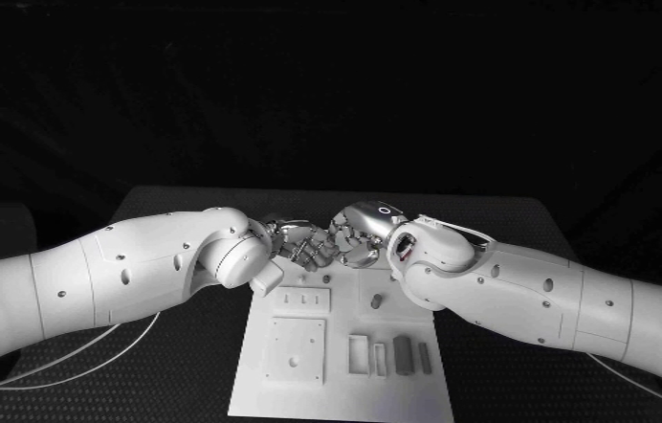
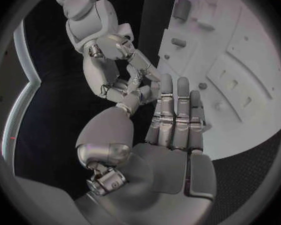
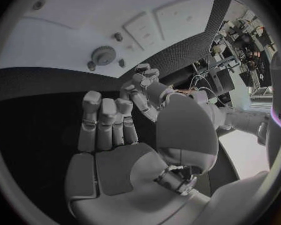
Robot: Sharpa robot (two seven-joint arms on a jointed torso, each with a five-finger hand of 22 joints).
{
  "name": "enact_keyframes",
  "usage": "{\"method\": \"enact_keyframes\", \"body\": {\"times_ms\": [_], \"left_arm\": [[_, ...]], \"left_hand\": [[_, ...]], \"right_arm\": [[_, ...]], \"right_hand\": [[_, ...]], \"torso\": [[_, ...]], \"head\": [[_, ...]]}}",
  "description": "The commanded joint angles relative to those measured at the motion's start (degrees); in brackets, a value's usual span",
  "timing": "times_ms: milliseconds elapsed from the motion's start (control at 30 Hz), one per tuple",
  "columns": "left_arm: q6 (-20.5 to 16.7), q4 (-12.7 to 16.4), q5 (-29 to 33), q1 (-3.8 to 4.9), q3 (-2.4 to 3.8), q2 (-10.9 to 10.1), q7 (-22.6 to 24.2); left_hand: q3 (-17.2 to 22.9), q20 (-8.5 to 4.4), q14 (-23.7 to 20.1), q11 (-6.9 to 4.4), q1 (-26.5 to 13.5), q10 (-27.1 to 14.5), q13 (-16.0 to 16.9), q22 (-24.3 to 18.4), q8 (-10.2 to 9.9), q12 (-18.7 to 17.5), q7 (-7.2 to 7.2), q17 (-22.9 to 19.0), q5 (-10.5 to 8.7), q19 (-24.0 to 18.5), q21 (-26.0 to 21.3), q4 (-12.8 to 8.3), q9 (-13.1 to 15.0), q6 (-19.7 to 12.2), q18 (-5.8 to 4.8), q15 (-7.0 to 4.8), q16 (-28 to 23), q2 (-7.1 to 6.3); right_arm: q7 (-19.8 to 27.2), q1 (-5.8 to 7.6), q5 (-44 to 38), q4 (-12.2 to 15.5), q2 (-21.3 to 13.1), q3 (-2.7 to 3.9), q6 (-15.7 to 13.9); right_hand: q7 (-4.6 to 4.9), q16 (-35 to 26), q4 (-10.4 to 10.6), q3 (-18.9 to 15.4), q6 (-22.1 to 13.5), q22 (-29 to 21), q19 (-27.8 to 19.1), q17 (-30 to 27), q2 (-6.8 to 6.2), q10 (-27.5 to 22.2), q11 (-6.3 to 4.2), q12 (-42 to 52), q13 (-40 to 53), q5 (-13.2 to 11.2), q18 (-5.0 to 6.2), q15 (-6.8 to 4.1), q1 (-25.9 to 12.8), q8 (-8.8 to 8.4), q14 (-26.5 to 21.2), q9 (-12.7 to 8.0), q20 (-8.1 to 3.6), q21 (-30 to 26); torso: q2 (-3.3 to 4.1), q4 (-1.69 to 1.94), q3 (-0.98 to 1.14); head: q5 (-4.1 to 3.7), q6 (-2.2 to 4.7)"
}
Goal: Assemble the parts on the task board
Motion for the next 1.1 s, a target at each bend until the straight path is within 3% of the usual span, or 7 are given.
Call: {"method": "enact_keyframes", "body": {"times_ms": [33, 433, 567, 700, 800, 867, 1100], "left_arm": [[0.2, -0.1, -1.5, 0.06, 0.05, -0.2, -0.4], [1.5, -0.2, -4.3, 0.05, 0.05, -0.2, -0.9], [1.1, -0.5, -8.4, 0.04, 0.05, -0.3, -1.5], [1.0, -0.7, -13.3, 0.04, 0.05, -0.6, -2.3], [1.3, -0.8, -19.8, 0.04, 0.05, -0.8, -3.9], [1.3, -0.8, -22.7, 0.04, 0.05, -0.9, -5.3], [2.3, -0.7, -30.6, 0.04, 0.01, -0.9, -9.4]], "left_hand": [[0.4, -0.09, 0.2, -0.47, 0.8, 0.2, 0.1, 1.3, 0.3, 0.3, -1.51, 0.1, -0.29, -0.5, 0.4, -0.1, 0.0, 1.9, -0.87, -0.16, 0.4, 0.10], [0.4, -0.09, 0.3, -0.53, 0.9, 0.3, 0.1, 1.3, 0.4, 0.4, -1.57, 0.1, -0.23, -0.5, 0.5, -0.2, 0.2, 2.1, -0.87, -0.24, 0.5, 0.02], [0.4, -0.10, 0.4, -0.54, 0.9, 0.3, 0.1, 1.3, 0.4, 0.4, -1.58, 0.1, -0.24, -0.5, 0.5, -0.2, 0.2, 2.1, -0.87, -0.26, 0.6, -0.02], [0.4, -0.13, 0.4, -0.56, 1.0, 0.3, 0.2, 1.3, 0.5, 0.5, -1.62, 0.2, -0.44, -0.5, 0.6, -0.2, 0.3, 2.1, -0.87, -0.30, 0.6, -0.17], [0.4, -0.17, 0.5, -0.59, 1.1, 0.4, 0.2, 1.3, 0.5, 0.5, -1.64, 0.2, -0.55, -0.4, 0.7, -0.2, 0.4, 2.2, -0.87, -0.33, 0.7, -0.24], [0.5, -0.22, 0.6, -0.63, 1.2, 0.5, 0.3, 1.3, 0.6, 0.6, -1.68, 0.2, -0.59, -0.3, 0.8, -0.2, 0.5, 2.3, -0.87, -0.38, 0.8, -0.33], [0.3, -0.49, 1.6, -1.10, 1.8, 1.4, 0.7, 1.4, 1.0, 1.4, -2.07, 0.6, 0.30, -0.3, 2.0, -0.2, 1.2, 3.0, -0.87, -1.00, 2.0, -1.10]], "right_arm": [[-0.1, -0.12, 0.3, -0.1, -0.2, -0.04, 0.9], [0.9, -0.14, 2.3, -1.5, -0.8, -0.04, -0.5], [3.1, -0.14, 5.0, -1.9, -1.6, -0.04, -2.7], [5.9, -0.13, 8.5, -2.5, -2.7, -0.04, -5.2], [7.6, -0.11, 12.6, -3.4, -3.8, 0.04, -6.8], [8.3, -0.10, 14.9, -4.4, -4.2, 0.50, -7.4], [12.4, 0.20, 29.9, -9.3, -4.5, 3.36, -7.9]], "right_hand": [[3.49, -0.4, 0.2, -0.6, 3.0, 0.2, -0.1, -0.1, -0.03, -0.4, 0.18, -0.4, 0.1, 0.2, 0.73, 0.14, -0.8, -0.41, -0.5, 2.5, 0.32, -0.2], [4.00, -1.0, 0.5, -1.3, 1.6, -0.1, -0.8, -0.5, -0.64, -1.2, 0.65, -1.3, -0.2, 0.3, 0.73, 0.51, -1.4, -1.48, -1.2, 2.4, 0.50, -0.9], [6.84, -2.1, -0.4, -4.5, -6.4, -0.2, -2.7, -1.1, -1.39, -3.9, 3.39, -2.5, -0.5, 1.0, 0.73, 2.89, -2.8, -6.02, -3.1, 0.5, 1.35, -2.0], [8.06, -3.0, -1.0, -7.5, -8.5, -0.3, -4.6, -1.7, -1.22, -6.0, 4.60, -3.2, -1.0, 2.7, 0.69, 4.23, -3.7, -7.12, -5.0, -0.1, 2.42, -3.1], [8.21, -3.0, -0.8, -8.7, -8.6, -0.3, -5.0, -1.9, -1.14, -6.3, 4.74, -3.0, -1.2, 4.1, 0.73, 4.37, -3.9, -7.13, -5.3, -0.2, 2.92, -3.4], [8.23, -2.9, -0.6, -9.1, -8.7, -0.3, -5.0, -2.0, -1.02, -6.4, 4.76, -2.9, -1.4, 5.5, 0.73, 4.39, -3.8, -7.09, -5.4, -0.3, 3.05, -3.4], [8.21, -2.7, -0.2, -9.7, -8.6, -0.3, -5.0, -2.3, 0.00, -6.4, 4.74, -2.6, -1.7, 7.7, 0.73, 4.37, -3.4, -6.99, -5.5, -0.4, 3.17, -3.5]], "torso": [[0.01, 0.00, 0.00], [0.03, 0.06, -0.04], [0.01, 0.05, -0.02], [0.03, 0.03, 0.04], [0.04, 0.05, 0.03], [0.02, 0.04, 0.02], [0.07, 0.06, 0.07]], "head": [[-0.04, 0.03], [-0.10, -0.07], [-0.04, -0.08], [0.16, -0.13], [0.29, -0.21], [0.42, -0.21], [0.78, -0.52]]}}
